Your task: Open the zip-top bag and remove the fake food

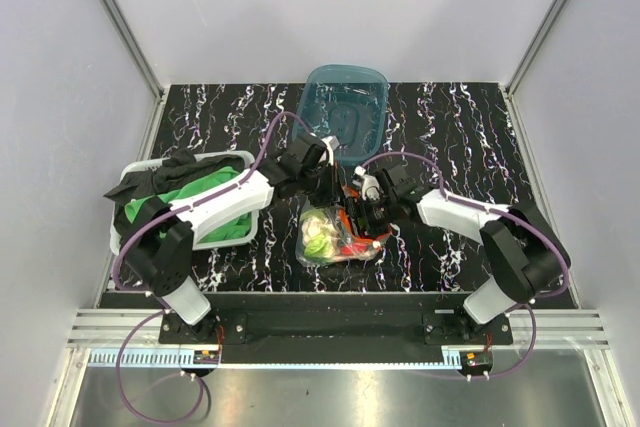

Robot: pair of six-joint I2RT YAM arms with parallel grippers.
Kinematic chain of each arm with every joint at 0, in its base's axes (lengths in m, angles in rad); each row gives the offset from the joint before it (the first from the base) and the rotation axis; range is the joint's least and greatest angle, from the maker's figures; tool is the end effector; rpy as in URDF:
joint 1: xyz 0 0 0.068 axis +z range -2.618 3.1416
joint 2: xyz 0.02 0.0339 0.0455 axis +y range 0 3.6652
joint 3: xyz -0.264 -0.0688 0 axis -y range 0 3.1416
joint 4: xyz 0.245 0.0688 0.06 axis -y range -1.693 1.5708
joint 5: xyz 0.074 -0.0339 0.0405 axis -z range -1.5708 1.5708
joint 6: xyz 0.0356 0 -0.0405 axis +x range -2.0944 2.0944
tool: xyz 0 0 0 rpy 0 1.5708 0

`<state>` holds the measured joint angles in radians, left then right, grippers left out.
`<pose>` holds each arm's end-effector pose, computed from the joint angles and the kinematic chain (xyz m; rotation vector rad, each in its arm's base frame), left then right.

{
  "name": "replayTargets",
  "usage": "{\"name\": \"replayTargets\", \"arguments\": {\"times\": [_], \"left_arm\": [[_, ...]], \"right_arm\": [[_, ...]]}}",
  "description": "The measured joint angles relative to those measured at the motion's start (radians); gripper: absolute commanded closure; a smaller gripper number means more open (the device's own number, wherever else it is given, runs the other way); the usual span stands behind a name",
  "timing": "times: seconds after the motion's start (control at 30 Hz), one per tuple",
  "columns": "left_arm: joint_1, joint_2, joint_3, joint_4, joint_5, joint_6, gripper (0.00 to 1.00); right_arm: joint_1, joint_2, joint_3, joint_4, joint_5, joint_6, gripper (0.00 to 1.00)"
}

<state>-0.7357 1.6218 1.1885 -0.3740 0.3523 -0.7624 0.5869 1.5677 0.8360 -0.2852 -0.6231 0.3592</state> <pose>0.2551 -0.2475 0.2511 0.1518 2.6157 -1.0551 0.2347 0.1810 0.1709 -0.5545 2.6650 1.1282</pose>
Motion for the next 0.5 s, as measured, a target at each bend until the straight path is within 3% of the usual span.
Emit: {"name": "replayTargets", "arguments": {"times": [0.17, 0.2, 0.5], "left_arm": [[0.0, 0.006, -0.002, 0.018, -0.002, -0.001, 1.0], [0.0, 0.004, -0.008, 0.031, 0.0, -0.004, 1.0], [0.008, -0.125, -0.054, 0.087, 0.045, 0.006, 1.0]], "right_arm": [[0.0, 0.0, -0.027, 0.035, 0.004, 0.023, 0.6], [0.002, -0.009, -0.027, 0.032, 0.012, 0.027, 0.72], [0.02, -0.217, 0.069, -0.133, 0.158, 0.032, 0.85]]}}
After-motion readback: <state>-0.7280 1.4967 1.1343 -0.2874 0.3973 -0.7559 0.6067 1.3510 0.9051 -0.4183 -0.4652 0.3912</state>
